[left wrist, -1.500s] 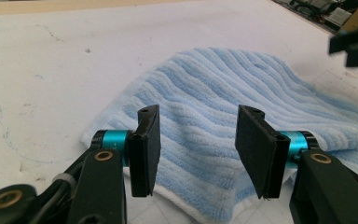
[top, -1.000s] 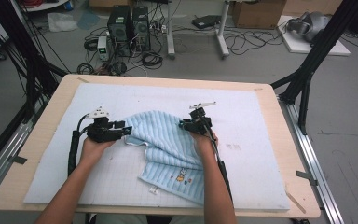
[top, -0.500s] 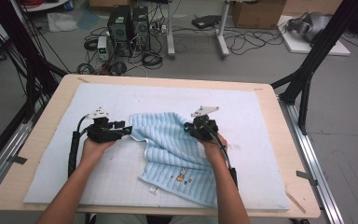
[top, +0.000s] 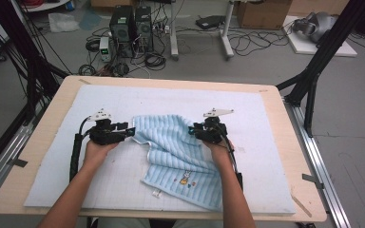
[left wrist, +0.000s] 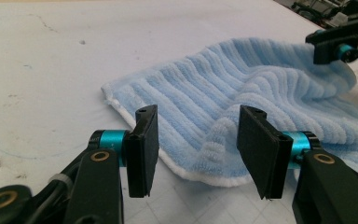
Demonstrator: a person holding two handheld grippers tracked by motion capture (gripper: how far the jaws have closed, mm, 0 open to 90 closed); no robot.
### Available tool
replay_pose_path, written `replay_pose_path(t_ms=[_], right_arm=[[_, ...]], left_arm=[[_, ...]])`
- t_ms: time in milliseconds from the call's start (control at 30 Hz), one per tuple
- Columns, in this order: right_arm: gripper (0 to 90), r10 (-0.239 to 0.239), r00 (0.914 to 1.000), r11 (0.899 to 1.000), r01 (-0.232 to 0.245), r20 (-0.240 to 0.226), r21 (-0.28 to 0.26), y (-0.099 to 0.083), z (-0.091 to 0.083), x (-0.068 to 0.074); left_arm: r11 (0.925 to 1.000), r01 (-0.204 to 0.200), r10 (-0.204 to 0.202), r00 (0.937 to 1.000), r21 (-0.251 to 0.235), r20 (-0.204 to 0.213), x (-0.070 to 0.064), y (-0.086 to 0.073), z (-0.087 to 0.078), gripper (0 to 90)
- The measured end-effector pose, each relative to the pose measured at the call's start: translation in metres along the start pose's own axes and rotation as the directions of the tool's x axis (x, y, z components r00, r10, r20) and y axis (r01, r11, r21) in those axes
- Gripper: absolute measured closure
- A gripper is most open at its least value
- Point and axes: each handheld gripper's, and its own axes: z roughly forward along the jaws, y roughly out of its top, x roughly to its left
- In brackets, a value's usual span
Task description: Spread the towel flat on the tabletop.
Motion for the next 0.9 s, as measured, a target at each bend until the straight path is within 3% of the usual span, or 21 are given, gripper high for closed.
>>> replay_pose_path(t_ms=[33,67,100,133,167,200,267,300,333,367,433,500,533,600,667,800,867,900], right_arm=[[65.6,0.000,1.0000,1.000,0.000,0.000,0.000,0.000,0.000,0.000],[64.4,0.029,0.9990,0.999,-0.028,0.033,-0.027,0.003,-0.002,-0.007],[64.4,0.029,0.9990,0.999,-0.028,0.033,-0.027,0.003,-0.002,-0.007],[63.4,0.079,0.9969,0.993,-0.078,0.007,-0.087,0.004,-0.003,-0.014],[63.4,0.079,0.9969,0.993,-0.078,0.007,-0.087,0.004,-0.003,-0.014],[62.3,0.144,0.9860,0.974,-0.156,-0.084,-0.166,0.003,-0.004,-0.022],[62.5,0.135,0.9896,0.974,-0.142,-0.050,-0.178,0.003,-0.005,-0.024],[62.5,0.133,0.9911,0.977,-0.132,-0.010,-0.167,0.003,-0.005,-0.025],[62.5,0.133,0.9911,0.977,-0.132,-0.010,-0.167,0.003,-0.005,-0.025],[62.5,0.131,0.9894,0.983,-0.121,0.063,-0.140,0.001,-0.003,-0.028],[61.3,0.145,0.9861,0.984,-0.134,0.082,-0.118,0.001,0.000,-0.030],[58.7,0.128,0.9819,0.991,-0.119,0.140,-0.067,0.004,0.011,-0.035],[58.7,0.128,0.9819,0.991,-0.119,0.140,-0.067,0.004,0.011,-0.035],[54.3,0.115,0.9822,0.993,-0.116,0.149,-0.004,0.013,0.026,-0.036],[53.2,0.076,0.9864,0.995,-0.085,0.145,0.051,0.019,0.038,-0.035],[50.9,0.006,0.9890,0.989,-0.028,0.148,0.145,0.022,0.058,-0.026],[54.8,-0.034,0.9872,0.989,0.010,0.156,0.150,0.022,0.059,-0.024],[62.9,-0.043,0.9882,0.988,0.020,0.147,0.156,0.022,0.058,-0.024]], left_arm=[[1.0000,0.000,0.000,1.0000,-0.001,-0.001,0.000,0.000,0.000,48.7],[1.0000,0.000,0.000,1.0000,-0.004,-0.001,0.000,0.000,0.000,48.3],[0.9999,0.005,-0.005,1.0000,-0.009,-0.002,0.000,0.000,0.001,48.3],[0.9999,0.008,-0.008,1.0000,-0.006,-0.003,0.000,0.000,0.001,47.9],[0.9999,0.008,-0.008,1.0000,-0.006,-0.003,0.000,0.000,0.001,47.9],[1.0000,0.001,-0.001,1.0000,-0.006,-0.003,0.000,0.000,0.001,47.9],[1.0000,0.000,0.000,1.0000,-0.005,-0.003,0.000,0.000,0.001,47.9],[1.0000,0.005,-0.005,1.0000,-0.007,-0.005,0.001,0.000,0.001,47.9],[1.0000,0.005,-0.005,1.0000,-0.007,-0.005,0.001,0.000,0.001,47.9],[1.0000,0.005,-0.005,1.0000,-0.007,-0.005,0.001,0.000,0.001,47.9],[1.0000,0.005,-0.005,1.0000,-0.007,-0.006,0.001,0.000,0.001,47.9],[1.0000,0.004,-0.004,1.0000,-0.007,-0.003,0.000,0.000,0.002,47.9],[1.0000,0.004,-0.004,1.0000,-0.007,-0.003,0.000,0.000,0.002,47.9],[1.0000,0.001,-0.001,1.0000,-0.003,-0.003,-0.001,-0.001,0.003,48.0],[1.0000,0.003,-0.003,1.0000,-0.001,-0.006,0.000,-0.001,0.005,48.1],[1.0000,0.004,-0.004,0.9999,0.003,-0.012,0.002,-0.002,0.006,48.0],[1.0000,0.009,-0.009,0.9998,0.001,-0.017,0.003,-0.002,0.005,48.0],[0.9999,0.010,-0.010,0.9998,0.001,-0.017,0.003,-0.003,0.006,48.0]])
